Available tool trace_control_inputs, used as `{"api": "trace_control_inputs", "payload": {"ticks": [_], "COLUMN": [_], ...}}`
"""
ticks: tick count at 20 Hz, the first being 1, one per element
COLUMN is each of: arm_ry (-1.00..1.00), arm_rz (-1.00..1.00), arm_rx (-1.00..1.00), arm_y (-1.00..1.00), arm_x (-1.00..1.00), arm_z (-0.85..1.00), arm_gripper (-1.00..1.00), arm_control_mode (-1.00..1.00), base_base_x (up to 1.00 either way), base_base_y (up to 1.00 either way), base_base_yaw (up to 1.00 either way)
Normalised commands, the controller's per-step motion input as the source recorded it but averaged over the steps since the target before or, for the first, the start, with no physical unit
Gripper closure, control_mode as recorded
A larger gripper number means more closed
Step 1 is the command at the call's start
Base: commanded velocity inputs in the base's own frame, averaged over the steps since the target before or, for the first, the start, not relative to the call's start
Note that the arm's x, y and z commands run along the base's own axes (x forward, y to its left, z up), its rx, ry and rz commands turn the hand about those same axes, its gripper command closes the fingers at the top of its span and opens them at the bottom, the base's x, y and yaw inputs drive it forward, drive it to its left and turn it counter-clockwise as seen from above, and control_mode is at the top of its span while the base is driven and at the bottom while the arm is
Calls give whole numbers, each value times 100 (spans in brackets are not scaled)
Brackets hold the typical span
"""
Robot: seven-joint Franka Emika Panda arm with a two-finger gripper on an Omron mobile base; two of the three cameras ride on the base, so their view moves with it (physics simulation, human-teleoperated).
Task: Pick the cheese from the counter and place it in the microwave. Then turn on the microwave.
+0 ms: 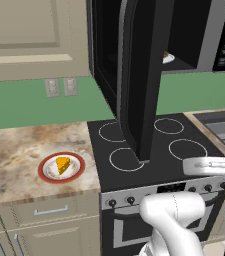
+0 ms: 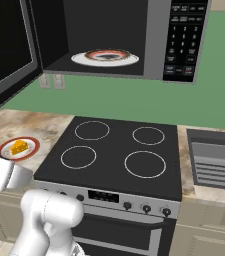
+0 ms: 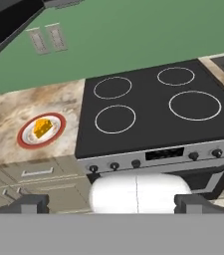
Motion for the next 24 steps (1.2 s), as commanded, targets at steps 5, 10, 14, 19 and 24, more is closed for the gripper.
{"api": "trace_control_inputs", "payload": {"ticks": [5, 10, 14, 19, 24], "arm_ry": [-10, -9, -7, -9, -9], "arm_rz": [0, 0, 0, 0, 0], "arm_rx": [0, 0, 0, 0, 0], "arm_y": [33, 41, 46, 47, 47], "arm_x": [-27, -19, -2, 0, 0], "arm_z": [-45, -40, -33, -30, -29], "arm_gripper": [-100, -100, -100, -100, -100], "arm_control_mode": [-100, -100, -100, -100, -100], "base_base_x": [0, 0, 0, 0, 0], "base_base_y": [0, 0, 0, 0, 0], "base_base_yaw": [0, 0, 0, 0, 0]}}
